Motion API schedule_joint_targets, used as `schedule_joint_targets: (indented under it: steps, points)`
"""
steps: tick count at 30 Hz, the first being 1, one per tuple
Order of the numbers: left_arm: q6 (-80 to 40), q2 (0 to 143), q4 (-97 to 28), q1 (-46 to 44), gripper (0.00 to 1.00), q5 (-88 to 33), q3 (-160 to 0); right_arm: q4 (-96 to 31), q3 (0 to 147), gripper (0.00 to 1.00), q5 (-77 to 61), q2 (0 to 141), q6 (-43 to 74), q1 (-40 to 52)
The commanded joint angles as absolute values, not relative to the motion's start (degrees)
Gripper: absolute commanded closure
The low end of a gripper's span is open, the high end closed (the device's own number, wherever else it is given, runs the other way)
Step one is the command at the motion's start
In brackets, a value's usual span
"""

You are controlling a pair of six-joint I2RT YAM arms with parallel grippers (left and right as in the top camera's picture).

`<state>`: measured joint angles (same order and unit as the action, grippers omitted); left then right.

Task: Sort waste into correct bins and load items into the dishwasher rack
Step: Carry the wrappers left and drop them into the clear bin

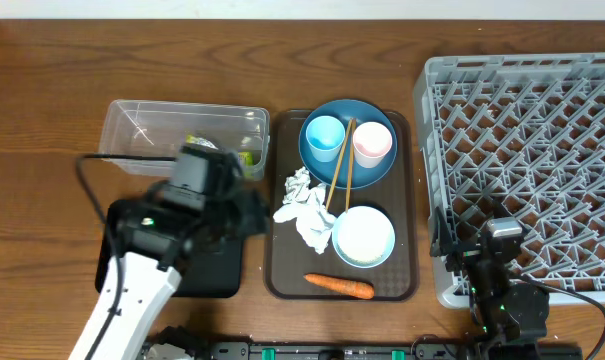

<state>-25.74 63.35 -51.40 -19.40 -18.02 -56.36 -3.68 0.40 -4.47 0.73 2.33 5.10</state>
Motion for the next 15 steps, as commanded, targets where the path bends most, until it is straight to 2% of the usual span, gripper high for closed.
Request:
schedule_joint_targets:
  steps: [1, 7, 9, 15]
  points:
    - [-30.4, 65.0, -51.8, -24.7, 0.44, -14.2, -56.2, -3.9, 0.3, 0.01, -4.5, 0.6, 2.1, 5.7]
    - [-33.3, 69.6, -50.2, -30.7, 0.44, -8.8, -55.9, -3.9, 0.3, 0.01, -4.5, 0.6, 2.1, 5.7]
    - [-33.1, 70.9, -49.2, -31.3, 0.39, -8.7, -55.9, -3.9, 0.3, 0.01, -4.5, 0.6, 2.1, 5.7]
    - [-34.8, 71.3, -46.7, -30.9, 0.39, -9.1, -55.9, -3.9, 0.3, 0.01, -4.5, 0.6, 2.1, 5.7]
